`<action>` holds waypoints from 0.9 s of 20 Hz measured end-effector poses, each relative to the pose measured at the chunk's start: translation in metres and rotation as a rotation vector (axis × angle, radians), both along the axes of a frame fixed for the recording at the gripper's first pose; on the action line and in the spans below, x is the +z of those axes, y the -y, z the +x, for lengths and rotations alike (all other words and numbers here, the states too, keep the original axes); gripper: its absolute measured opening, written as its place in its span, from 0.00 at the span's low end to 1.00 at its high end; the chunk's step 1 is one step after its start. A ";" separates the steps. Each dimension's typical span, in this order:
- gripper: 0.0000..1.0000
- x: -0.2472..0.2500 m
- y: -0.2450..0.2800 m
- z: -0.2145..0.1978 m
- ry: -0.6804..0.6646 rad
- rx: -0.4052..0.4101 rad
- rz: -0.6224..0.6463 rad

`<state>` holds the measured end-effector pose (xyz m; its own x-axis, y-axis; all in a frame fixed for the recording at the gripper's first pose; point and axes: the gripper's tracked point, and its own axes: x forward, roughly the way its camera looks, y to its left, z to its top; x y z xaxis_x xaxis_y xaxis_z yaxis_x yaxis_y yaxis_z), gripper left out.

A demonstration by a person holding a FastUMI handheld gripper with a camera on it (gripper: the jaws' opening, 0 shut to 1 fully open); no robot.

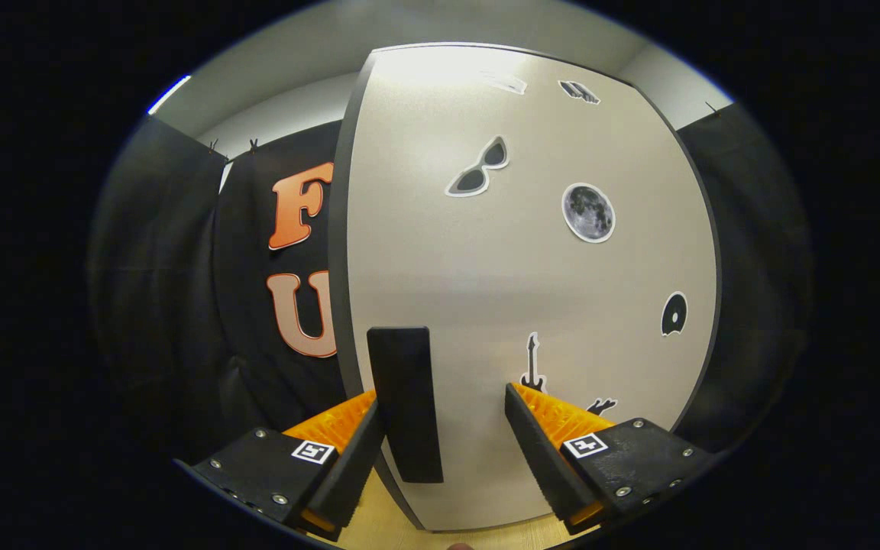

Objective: Open the shoe cabinet door, grab the shoes and put them into the shoe cabinet, then close the shoe cabinet door.

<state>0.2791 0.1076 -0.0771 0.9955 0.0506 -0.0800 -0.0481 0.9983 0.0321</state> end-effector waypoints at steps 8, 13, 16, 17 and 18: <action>0.94 0.017 0.009 -0.052 0.022 0.020 0.005; 0.94 0.036 0.036 -0.108 0.032 0.008 0.006; 0.94 0.045 0.065 -0.144 0.024 -0.013 0.006; 0.93 0.049 0.075 -0.154 0.025 -0.018 0.011; 0.93 0.053 0.084 -0.166 0.027 -0.023 0.017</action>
